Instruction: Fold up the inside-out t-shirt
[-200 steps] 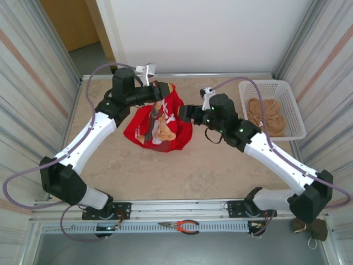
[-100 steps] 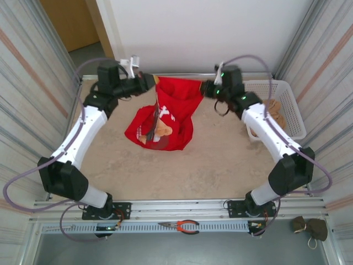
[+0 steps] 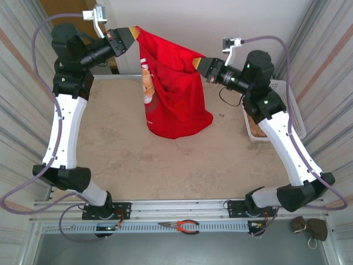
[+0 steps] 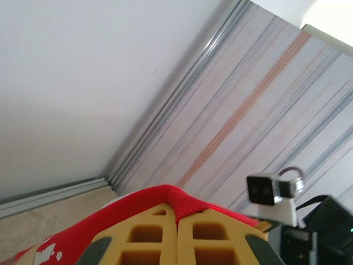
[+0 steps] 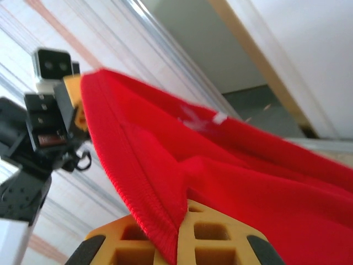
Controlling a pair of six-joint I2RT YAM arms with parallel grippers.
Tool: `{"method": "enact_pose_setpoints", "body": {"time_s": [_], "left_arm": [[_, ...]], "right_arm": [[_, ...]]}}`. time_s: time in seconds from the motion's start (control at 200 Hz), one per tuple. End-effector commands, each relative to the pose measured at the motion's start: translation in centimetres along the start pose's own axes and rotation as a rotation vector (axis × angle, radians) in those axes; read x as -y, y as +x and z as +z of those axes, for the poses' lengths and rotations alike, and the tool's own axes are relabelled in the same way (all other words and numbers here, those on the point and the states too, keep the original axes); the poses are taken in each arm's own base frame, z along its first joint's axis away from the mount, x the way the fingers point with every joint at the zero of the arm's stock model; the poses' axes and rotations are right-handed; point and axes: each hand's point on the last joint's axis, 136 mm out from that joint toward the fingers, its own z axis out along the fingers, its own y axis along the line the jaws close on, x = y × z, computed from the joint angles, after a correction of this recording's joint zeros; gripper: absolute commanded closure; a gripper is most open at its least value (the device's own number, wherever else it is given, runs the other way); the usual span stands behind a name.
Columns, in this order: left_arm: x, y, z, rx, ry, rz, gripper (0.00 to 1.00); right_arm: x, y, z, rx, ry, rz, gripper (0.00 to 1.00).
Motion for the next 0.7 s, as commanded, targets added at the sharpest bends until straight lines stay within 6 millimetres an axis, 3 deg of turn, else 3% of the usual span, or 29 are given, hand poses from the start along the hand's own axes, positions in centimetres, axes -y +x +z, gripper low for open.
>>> {"method": "enact_pose_setpoints", "body": {"time_s": [0.0, 0.115, 0.261, 0.356, 0.451, 0.531, 0.696], "left_arm": [[-3.4, -0.6, 1.3, 0.026, -0.073, -0.047, 1.0], [-6.2, 3.4, 4.6, -0.081, -0.101, -0.087, 1.0], [-11.3, 11.9, 9.4, -0.275, -0.145, -0.183, 1.0], [-15.0, 17.8, 10.8, -0.406, -0.205, -0.25, 0.74], [-17.8, 22.7, 9.9, -0.485, -0.273, -0.303, 0.58], [-18.4, 25.7, 7.8, -0.5, -0.317, -0.322, 0.49], [-17.8, 32.4, 2.0, -0.556, -0.455, -0.254, 0.41]], "right_arm": [[0.6, 0.2, -1.0, 0.064, -0.037, 0.119, 1.0], [6.0, 3.6, -0.9, 0.081, 0.052, 0.237, 1.0], [14.6, 7.9, -2.5, 0.12, 0.215, 0.391, 1.0], [20.5, 12.3, -4.5, 0.107, 0.39, 0.466, 1.0], [25.1, 16.4, -6.6, 0.064, 0.536, 0.492, 1.0], [27.6, 19.3, -7.9, 0.011, 0.605, 0.497, 1.0], [28.7, 22.3, -9.5, -0.066, 0.642, 0.486, 1.0]]}}
